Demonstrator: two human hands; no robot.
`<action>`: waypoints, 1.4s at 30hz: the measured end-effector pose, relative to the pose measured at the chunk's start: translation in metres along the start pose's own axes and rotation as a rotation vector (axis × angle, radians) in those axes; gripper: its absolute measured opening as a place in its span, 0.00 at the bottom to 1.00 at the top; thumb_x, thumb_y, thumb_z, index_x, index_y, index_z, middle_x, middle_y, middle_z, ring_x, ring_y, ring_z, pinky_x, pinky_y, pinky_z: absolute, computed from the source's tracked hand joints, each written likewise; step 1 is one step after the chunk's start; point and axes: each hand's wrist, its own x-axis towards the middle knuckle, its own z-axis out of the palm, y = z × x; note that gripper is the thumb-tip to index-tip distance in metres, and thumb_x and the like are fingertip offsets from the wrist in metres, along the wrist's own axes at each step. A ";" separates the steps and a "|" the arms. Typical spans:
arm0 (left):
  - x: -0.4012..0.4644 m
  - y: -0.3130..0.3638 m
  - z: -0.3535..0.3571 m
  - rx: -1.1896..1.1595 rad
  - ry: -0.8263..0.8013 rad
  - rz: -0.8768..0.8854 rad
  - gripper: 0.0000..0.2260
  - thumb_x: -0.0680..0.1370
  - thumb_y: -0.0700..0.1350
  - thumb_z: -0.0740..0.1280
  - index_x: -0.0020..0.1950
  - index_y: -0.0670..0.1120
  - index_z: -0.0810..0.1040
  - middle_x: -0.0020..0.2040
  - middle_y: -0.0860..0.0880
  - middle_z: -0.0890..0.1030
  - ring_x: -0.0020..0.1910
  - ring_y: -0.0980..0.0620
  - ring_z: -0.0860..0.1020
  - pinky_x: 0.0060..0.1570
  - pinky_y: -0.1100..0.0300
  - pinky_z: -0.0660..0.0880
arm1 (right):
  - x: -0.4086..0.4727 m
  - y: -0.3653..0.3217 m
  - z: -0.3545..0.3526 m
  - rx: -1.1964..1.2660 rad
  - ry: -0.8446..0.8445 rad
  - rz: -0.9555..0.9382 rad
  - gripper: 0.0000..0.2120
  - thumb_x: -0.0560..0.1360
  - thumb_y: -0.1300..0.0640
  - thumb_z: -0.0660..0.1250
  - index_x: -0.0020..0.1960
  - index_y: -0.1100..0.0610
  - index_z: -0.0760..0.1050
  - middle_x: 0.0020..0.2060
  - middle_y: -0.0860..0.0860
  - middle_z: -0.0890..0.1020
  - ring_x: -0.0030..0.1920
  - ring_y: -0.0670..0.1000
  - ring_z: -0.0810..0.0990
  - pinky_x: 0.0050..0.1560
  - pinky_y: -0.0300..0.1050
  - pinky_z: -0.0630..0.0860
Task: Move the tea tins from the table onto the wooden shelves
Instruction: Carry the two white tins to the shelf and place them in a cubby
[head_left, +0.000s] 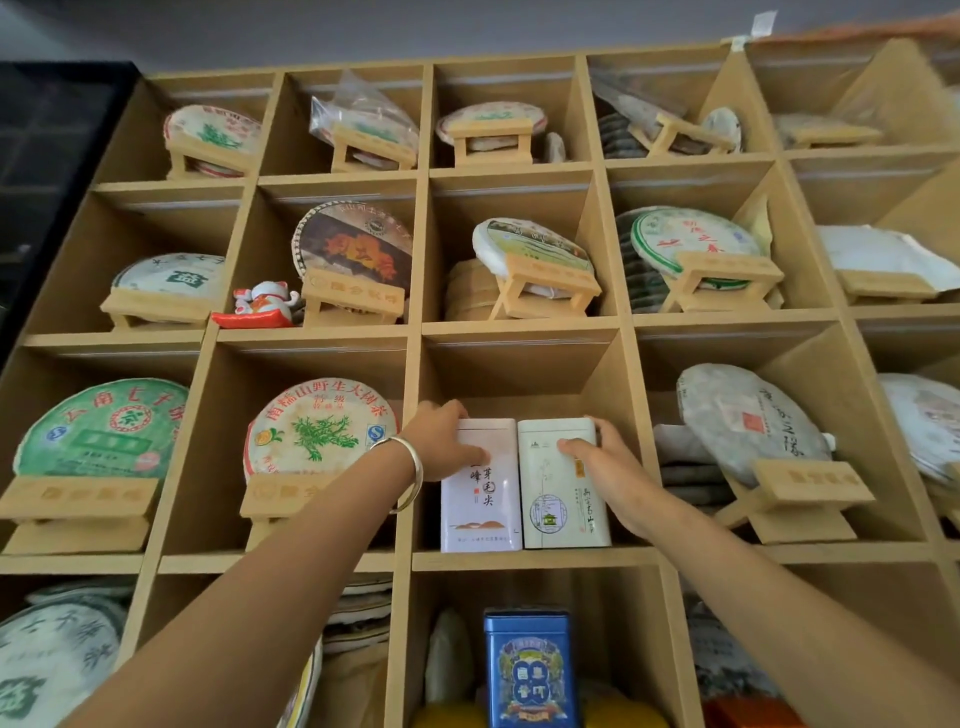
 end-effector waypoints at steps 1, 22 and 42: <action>0.001 0.002 -0.002 0.067 0.028 0.039 0.25 0.72 0.51 0.73 0.65 0.48 0.70 0.64 0.45 0.70 0.58 0.47 0.74 0.57 0.57 0.74 | 0.000 0.001 0.001 -0.019 0.004 -0.007 0.22 0.78 0.51 0.64 0.68 0.46 0.61 0.48 0.50 0.82 0.42 0.49 0.84 0.36 0.44 0.79; -0.002 0.006 0.007 0.270 -0.009 0.299 0.38 0.65 0.46 0.79 0.68 0.56 0.62 0.63 0.50 0.72 0.59 0.47 0.74 0.53 0.57 0.76 | -0.047 0.036 -0.006 -0.606 0.005 -0.210 0.21 0.75 0.47 0.68 0.64 0.53 0.69 0.61 0.49 0.78 0.57 0.46 0.78 0.49 0.37 0.77; -0.002 0.002 0.007 0.232 -0.018 0.296 0.36 0.66 0.46 0.79 0.68 0.55 0.63 0.63 0.50 0.71 0.58 0.48 0.73 0.51 0.58 0.75 | -0.045 0.037 -0.004 -0.548 0.000 -0.210 0.24 0.74 0.47 0.70 0.65 0.55 0.67 0.63 0.51 0.77 0.58 0.49 0.78 0.44 0.35 0.76</action>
